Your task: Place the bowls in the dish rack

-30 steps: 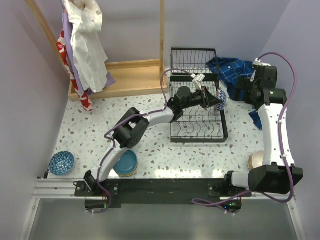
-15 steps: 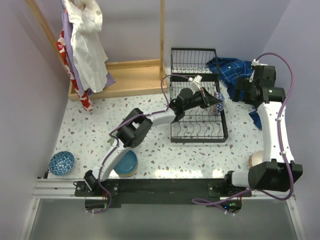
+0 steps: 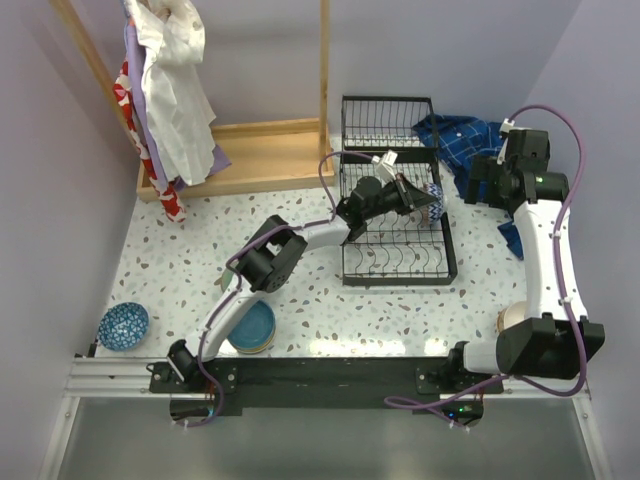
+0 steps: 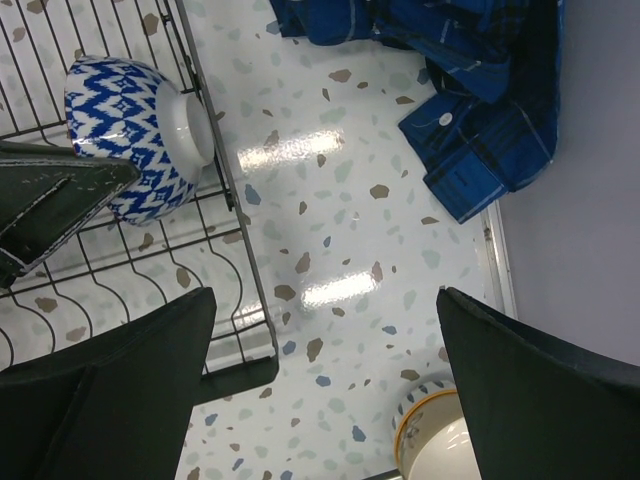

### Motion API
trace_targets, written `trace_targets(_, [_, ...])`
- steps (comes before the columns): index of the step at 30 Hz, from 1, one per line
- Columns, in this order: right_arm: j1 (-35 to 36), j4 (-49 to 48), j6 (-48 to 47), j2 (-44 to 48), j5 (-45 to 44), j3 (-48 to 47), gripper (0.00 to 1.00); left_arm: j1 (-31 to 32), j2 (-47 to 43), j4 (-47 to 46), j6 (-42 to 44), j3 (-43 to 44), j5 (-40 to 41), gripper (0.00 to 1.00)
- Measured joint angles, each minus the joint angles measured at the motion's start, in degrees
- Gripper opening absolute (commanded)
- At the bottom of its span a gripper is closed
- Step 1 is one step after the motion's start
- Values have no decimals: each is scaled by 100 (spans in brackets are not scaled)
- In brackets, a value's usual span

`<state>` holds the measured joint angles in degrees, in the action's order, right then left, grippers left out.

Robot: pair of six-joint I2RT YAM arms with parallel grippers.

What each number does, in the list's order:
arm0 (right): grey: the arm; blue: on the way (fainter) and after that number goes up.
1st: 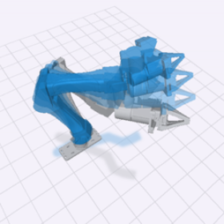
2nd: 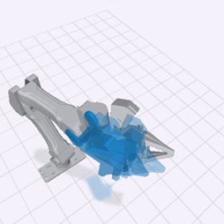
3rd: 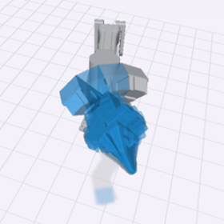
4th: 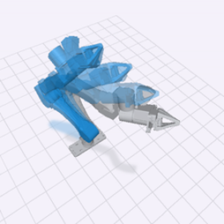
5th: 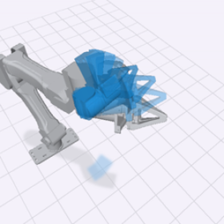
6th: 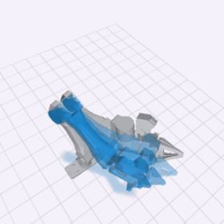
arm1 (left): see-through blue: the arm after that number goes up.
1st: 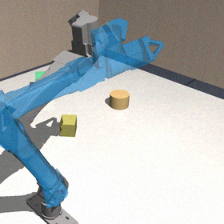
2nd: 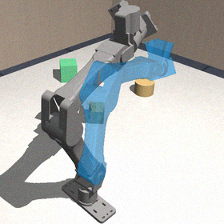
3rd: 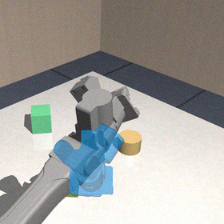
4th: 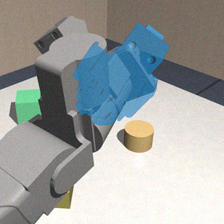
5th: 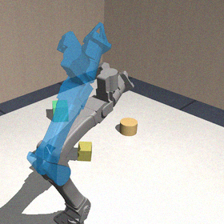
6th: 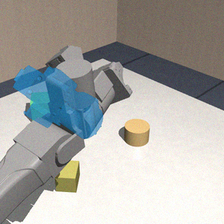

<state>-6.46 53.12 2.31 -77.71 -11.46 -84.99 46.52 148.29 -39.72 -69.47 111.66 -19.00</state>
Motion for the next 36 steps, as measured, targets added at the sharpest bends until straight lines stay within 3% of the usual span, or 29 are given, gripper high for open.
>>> trace_targets(19, [0, -17, 2, -195, 26, -39, 96, -44, 59, -702, -131, -361, -278, 0])
trace_targets(22, [0, -44, 7, -195, 50, -39, 96, -74, -11, -686, -136, -555, -280, 8])
trace_targets(32, [0, -129, 28, -195, 70, -39, 96, -111, -66, -542, 33, -774, -203, 51])
trace_targets(36, [0, -129, 31, -195, 79, -39, 96, -114, -184, -417, 299, -927, -227, 62])
